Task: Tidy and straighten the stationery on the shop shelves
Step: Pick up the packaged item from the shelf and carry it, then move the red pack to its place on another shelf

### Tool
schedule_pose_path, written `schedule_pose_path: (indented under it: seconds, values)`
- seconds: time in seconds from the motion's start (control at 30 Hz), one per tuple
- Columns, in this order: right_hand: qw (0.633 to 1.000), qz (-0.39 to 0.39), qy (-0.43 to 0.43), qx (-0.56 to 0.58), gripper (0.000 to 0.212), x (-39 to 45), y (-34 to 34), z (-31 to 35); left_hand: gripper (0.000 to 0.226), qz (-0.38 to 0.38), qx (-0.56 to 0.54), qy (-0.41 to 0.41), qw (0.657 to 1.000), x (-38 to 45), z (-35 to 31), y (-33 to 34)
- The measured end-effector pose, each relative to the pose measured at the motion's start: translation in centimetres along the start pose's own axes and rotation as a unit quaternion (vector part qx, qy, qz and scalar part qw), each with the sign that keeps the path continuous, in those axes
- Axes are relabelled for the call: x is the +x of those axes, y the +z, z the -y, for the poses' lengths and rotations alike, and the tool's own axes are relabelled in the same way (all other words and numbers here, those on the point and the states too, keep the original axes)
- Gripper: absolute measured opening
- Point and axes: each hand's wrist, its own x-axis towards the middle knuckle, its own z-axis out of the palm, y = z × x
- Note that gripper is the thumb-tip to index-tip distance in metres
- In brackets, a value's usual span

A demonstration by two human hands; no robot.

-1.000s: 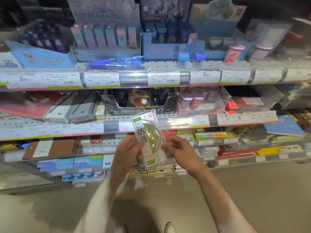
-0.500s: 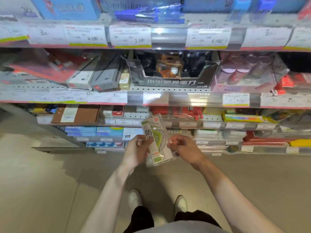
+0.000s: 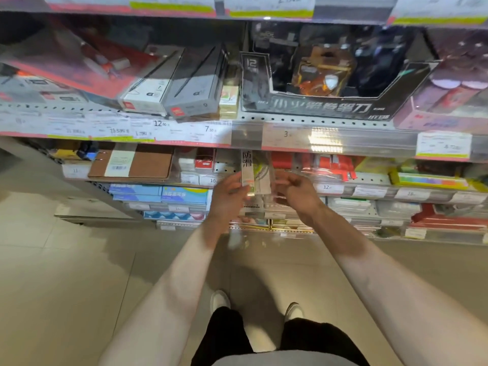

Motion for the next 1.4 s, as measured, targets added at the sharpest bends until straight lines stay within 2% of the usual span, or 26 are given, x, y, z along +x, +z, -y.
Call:
schedule_pose_path:
  seconds: [0.13,0.3,0.43,0.63,0.77,0.83,0.9,1.07,1.27,1.4]
  values:
    - [1.0,0.003,-0.028,0.007,0.035,2.1,1.1,0.5,0.033,-0.045,0.043,0.024,0.998,5.2,0.2,-0.8]
    - [0.992,0.038,-0.038,-0.118,0.038,3.9,2.2,1.1,0.017,-0.075,0.146,0.045,0.985,9.0,0.9,-0.8]
    - [0.985,0.062,-0.033,-0.159,0.043,4.5,2.6,0.7,0.013,-0.09,0.248,0.045,0.963,10.1,1.4,-0.8]
    - [0.977,0.066,-0.044,-0.197,0.041,4.8,1.9,-0.2,0.022,-0.045,0.244,0.055,0.967,9.4,1.6,-0.9]
    - [0.972,0.056,-0.074,-0.215,0.036,4.3,1.3,0.1,0.017,-0.079,0.274,0.061,0.957,8.1,1.6,-1.3]
    - [0.977,0.044,-0.073,-0.194,0.032,3.6,1.0,0.1,0.01,-0.105,0.252,0.07,0.959,6.3,1.7,-1.2]
    - [0.976,0.037,-0.087,-0.195,0.03,2.5,0.6,0.3,0.017,-0.141,0.215,0.059,0.965,4.7,1.8,-1.4]
    - [0.977,0.049,-0.108,-0.177,0.024,-0.9,-1.4,0.7,0.023,-0.084,0.137,0.049,0.986,-1.2,-0.7,-0.9]
    - [0.976,0.044,-0.161,-0.142,0.02,-4.4,-4.2,1.8,0.024,-0.123,0.066,0.079,0.987,-6.7,-3.7,0.1]
    - [0.974,0.037,-0.183,-0.126,0.015,-6.1,-4.2,2.7,0.023,-0.122,0.03,0.102,0.987,-8.4,-5.6,-0.6]
